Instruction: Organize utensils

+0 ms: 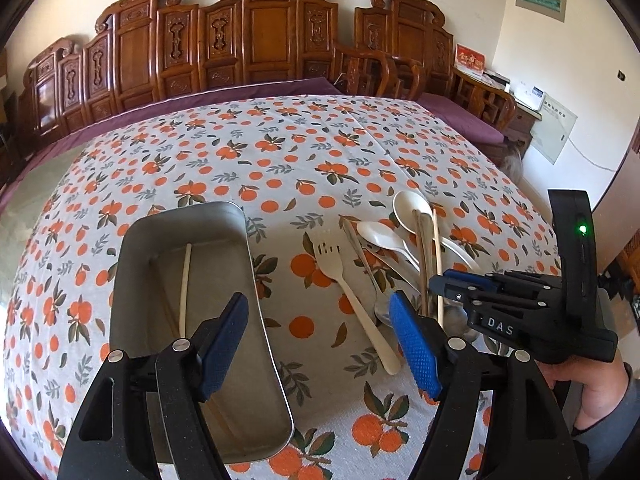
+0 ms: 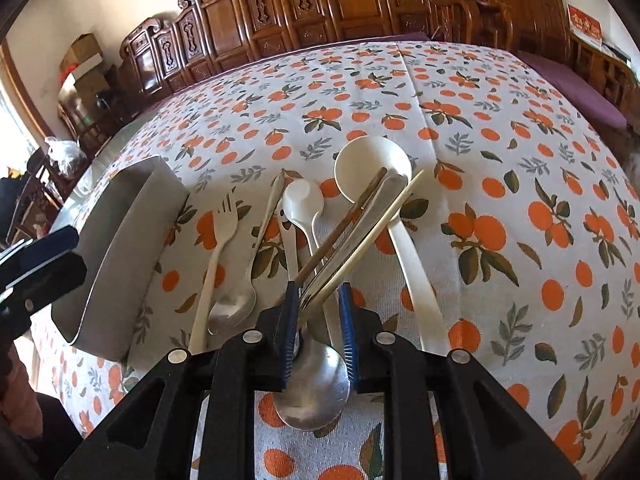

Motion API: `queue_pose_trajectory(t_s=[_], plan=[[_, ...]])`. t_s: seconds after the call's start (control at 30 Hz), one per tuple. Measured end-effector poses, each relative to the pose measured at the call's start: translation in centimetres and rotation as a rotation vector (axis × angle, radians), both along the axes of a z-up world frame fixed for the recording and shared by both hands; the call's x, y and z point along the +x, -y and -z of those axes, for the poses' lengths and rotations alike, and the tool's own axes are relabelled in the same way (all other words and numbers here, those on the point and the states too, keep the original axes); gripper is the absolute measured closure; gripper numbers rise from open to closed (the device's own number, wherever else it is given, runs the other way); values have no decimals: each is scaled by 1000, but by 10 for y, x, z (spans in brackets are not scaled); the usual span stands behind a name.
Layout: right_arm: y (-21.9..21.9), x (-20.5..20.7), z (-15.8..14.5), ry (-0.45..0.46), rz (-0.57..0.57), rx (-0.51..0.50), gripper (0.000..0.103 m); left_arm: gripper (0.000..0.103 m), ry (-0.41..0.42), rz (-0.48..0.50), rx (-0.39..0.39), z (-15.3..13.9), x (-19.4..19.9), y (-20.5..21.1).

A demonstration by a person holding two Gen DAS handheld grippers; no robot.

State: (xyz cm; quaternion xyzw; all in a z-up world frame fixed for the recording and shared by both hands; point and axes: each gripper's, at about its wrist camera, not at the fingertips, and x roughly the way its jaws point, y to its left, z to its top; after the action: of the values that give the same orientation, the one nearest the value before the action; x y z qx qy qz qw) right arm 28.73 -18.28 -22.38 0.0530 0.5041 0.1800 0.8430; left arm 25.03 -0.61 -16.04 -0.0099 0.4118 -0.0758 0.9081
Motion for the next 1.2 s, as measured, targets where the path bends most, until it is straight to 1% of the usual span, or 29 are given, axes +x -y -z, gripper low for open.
queue_pose_trajectory(t_s=[0.07,0.17,0.37,0.43,0.63,0.9,0.93,1.2], plan=[[2,2,0,-11,8,18,81,33,0,2,0,0,0,1],[7,3,2,-32,19,66,84,34,1,5,4,0,0,2],[14,4,1,-42,42,93,87,34,-2,8,8,1,0,4],[18,4,-1,-38,51,102,90,34,-3,10,12,2,-1,5],[25,3,-6,-29,62,118,93,34,-8,15,22,4,0,8],[33,-1,-27,37,53,133,95,34,-13,23,40,9,-1,16],[33,-1,-29,47,51,131,97,34,-13,24,41,9,-1,18],[42,2,-43,95,42,150,97,34,-19,39,63,18,-1,34]])
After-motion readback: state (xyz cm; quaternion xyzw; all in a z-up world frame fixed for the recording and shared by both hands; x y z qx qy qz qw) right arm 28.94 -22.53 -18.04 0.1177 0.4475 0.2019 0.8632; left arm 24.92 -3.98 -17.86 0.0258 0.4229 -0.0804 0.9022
